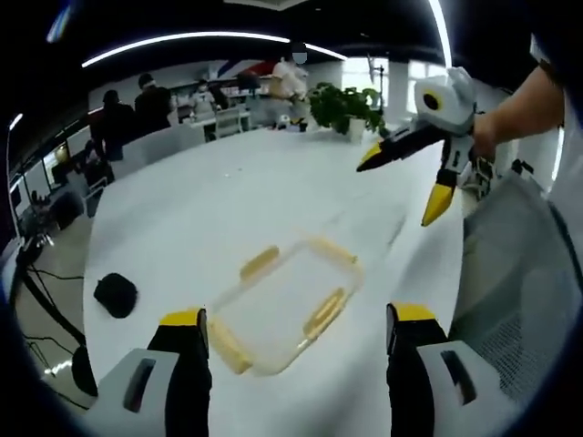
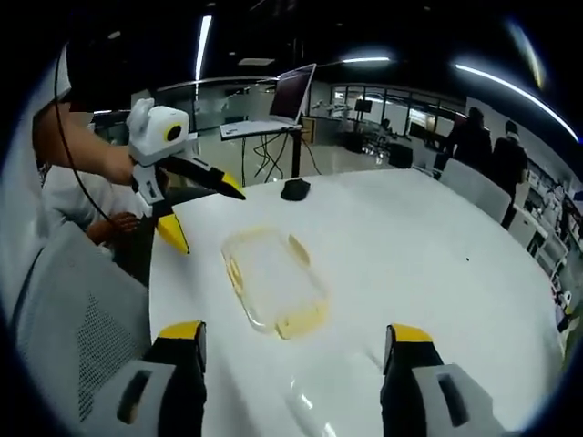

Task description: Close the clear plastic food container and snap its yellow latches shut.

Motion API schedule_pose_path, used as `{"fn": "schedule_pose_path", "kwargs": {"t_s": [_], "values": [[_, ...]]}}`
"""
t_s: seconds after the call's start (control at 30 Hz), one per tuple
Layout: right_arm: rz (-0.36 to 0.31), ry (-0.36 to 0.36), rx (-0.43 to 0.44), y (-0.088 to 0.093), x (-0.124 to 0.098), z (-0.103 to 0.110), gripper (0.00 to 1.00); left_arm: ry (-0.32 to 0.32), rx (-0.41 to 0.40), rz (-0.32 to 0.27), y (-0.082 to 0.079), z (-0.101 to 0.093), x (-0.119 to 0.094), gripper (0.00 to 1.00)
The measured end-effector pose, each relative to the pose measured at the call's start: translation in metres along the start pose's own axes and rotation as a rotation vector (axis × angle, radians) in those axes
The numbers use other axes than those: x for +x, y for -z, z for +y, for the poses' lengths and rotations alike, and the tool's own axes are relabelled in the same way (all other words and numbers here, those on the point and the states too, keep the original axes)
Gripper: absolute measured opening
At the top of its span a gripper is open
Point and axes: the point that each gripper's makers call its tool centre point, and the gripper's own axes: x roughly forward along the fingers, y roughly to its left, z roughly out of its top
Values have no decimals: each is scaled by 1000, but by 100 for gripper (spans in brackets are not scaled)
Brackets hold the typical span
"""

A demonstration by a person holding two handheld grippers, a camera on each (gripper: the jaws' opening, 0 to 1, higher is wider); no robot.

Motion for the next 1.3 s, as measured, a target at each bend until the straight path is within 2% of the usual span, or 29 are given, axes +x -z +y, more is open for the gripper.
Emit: {"fn": "schedule_pose_path", "kwargs": {"t_s": [0.07, 0.33, 0.43, 0.53, 0.63, 0.97, 1.2, 1.3], "values": [[6, -7, -9, -2, 4, 1, 79, -1, 4, -7, 1, 4, -1, 78], [34, -38, -49, -8, 17, 5, 78, -16, 55, 32, 12, 25, -3, 76], [41, -42, -50, -9, 22, 4, 78, -44, 87, 44, 15, 36, -4, 75], [35, -48, -38, -13, 24, 7, 78, -39, 86, 43, 15, 39, -5, 75], [56, -55, -83, -13, 28, 8, 77, -32, 106, 64, 21, 41, -4, 75], [53, -55, -63, -11, 41, 8, 76, -48, 136, 86, 29, 50, -10, 77], [59, -64, -75, -13, 43, 4, 77, -27, 167, 113, 32, 58, -11, 76], [82, -74, -109, -9, 44, 4, 77, -13, 192, 136, 35, 65, -11, 75]]}}
